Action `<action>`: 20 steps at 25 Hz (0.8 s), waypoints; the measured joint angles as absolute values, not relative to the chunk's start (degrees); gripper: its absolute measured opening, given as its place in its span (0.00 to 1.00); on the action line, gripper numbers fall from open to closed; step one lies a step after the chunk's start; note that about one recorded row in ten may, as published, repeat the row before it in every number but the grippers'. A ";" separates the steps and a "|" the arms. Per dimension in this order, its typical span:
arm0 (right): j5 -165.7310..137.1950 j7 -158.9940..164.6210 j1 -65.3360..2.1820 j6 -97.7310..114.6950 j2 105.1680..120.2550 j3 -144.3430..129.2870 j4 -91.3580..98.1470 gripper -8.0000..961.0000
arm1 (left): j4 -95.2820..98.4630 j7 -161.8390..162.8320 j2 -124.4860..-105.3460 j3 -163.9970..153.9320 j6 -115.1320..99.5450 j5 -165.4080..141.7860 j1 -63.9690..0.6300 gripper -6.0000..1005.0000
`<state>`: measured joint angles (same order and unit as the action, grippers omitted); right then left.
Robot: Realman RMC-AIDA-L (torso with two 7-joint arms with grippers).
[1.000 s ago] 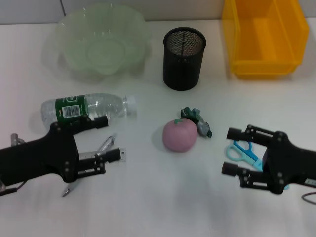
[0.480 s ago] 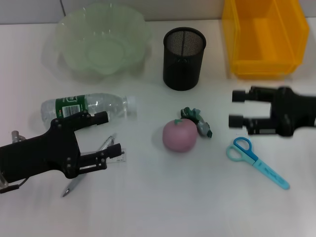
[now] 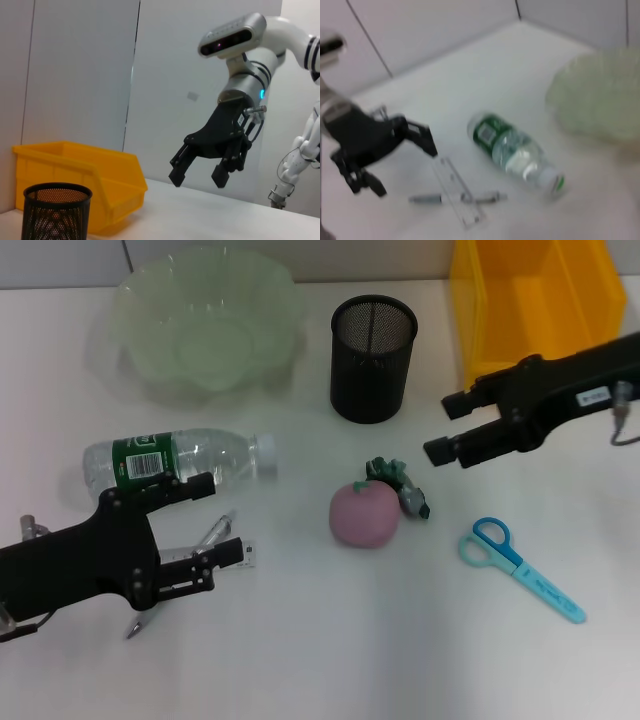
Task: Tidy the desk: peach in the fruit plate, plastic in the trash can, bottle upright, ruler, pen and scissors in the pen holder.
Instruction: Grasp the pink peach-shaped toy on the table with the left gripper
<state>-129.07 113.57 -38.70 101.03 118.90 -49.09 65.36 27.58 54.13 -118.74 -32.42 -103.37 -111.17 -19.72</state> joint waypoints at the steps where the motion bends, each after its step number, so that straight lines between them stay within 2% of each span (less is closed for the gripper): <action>1: -130.35 115.08 -39.65 101.12 118.84 -50.60 66.06 0.81 | 27.59 54.13 -118.74 -32.39 -103.37 -111.17 -19.63 0.74; 8: -137.17 122.09 -45.35 102.33 118.58 -57.98 67.34 0.81 | 27.60 53.99 -118.74 -32.34 -103.35 -111.18 -18.90 0.73; 20: -132.31 122.61 -43.95 102.64 118.67 -56.37 70.97 0.81 | 26.30 53.29 -118.92 -32.46 -103.10 -110.22 -19.82 0.72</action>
